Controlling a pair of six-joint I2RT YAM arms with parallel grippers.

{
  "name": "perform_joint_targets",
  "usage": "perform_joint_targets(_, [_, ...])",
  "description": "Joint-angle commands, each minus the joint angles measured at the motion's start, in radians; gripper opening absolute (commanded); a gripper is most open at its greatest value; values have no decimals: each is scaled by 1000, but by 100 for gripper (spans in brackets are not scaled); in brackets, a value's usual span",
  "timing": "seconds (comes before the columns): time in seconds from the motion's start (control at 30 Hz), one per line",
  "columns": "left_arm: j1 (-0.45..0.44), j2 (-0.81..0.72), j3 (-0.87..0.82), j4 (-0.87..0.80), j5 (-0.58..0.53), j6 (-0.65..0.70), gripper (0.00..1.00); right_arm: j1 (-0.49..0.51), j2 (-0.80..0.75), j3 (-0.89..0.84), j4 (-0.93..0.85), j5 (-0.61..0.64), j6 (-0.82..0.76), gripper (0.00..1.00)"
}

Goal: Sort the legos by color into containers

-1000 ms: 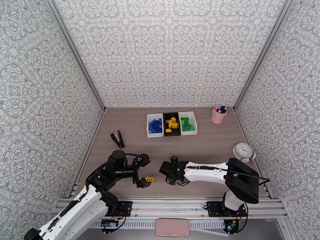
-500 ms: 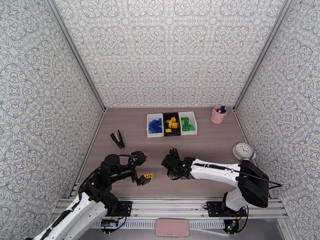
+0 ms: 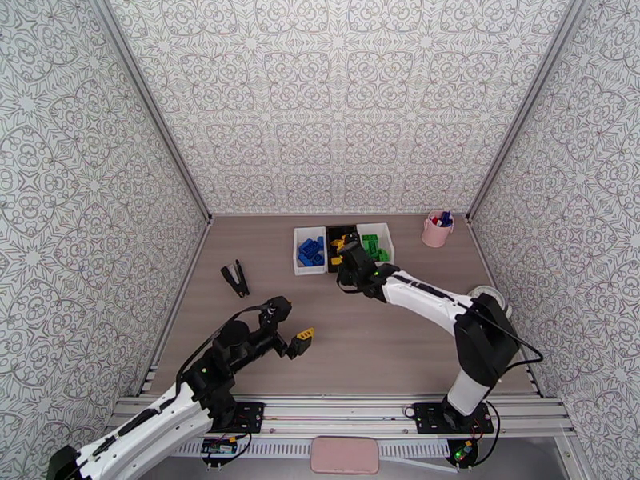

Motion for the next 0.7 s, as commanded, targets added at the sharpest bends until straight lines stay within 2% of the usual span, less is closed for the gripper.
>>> perform_joint_targets(0.0, [-13,26,-3,99,-46,-26,100,-53,111,122,53,-47,-88,32])
perform_joint_targets(0.17, [-16,23,-3,75,-51,-18,100,-116,276,297,47,-109,-102,32])
perform_joint_targets(0.43, [-17,-29,-14,21,-86,-8,100,-129,423,498,-32,-164,-126,37])
perform_joint_targets(0.67, [-15,-43,-14,6,-148,-7,100,-129,340,441,-18,-160,-134,59])
